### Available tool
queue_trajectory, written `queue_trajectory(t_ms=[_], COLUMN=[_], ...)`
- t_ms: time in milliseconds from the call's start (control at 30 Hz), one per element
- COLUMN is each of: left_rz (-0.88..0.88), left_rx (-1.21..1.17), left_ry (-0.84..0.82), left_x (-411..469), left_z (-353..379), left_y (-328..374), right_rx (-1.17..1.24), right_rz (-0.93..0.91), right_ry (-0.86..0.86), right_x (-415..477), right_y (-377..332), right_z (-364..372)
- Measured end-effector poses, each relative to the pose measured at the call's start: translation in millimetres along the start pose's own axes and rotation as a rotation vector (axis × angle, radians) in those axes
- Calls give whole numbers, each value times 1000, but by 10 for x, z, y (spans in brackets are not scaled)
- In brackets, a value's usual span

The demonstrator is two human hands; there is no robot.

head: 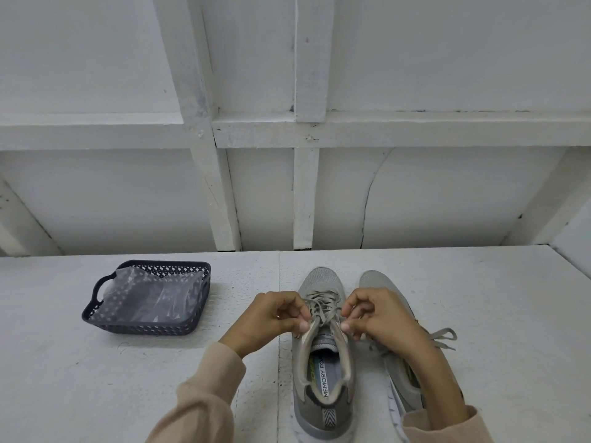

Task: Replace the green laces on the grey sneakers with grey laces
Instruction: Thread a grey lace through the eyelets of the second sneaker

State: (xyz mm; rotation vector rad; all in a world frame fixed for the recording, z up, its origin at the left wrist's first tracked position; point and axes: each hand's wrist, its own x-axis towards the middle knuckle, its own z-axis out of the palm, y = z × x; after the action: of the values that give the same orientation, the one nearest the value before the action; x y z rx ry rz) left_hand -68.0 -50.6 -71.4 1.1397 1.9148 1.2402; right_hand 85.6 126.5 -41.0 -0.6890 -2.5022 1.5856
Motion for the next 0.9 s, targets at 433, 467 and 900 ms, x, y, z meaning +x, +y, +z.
queue_trajectory(t_ms=[433, 467, 900], left_rz=[-52, -55, -80], left_rx=[18, 20, 38], left_ry=[-16, -9, 77], left_x=[-8, -10, -49], left_z=[-39, -33, 22], left_y=[16, 16, 116], right_rx=[-5, -8, -14], right_rz=[24, 26, 21], right_ry=[-12, -8, 56], right_x=[-15, -16, -73], right_y=[7, 6, -57], right_z=[-13, -12, 17])
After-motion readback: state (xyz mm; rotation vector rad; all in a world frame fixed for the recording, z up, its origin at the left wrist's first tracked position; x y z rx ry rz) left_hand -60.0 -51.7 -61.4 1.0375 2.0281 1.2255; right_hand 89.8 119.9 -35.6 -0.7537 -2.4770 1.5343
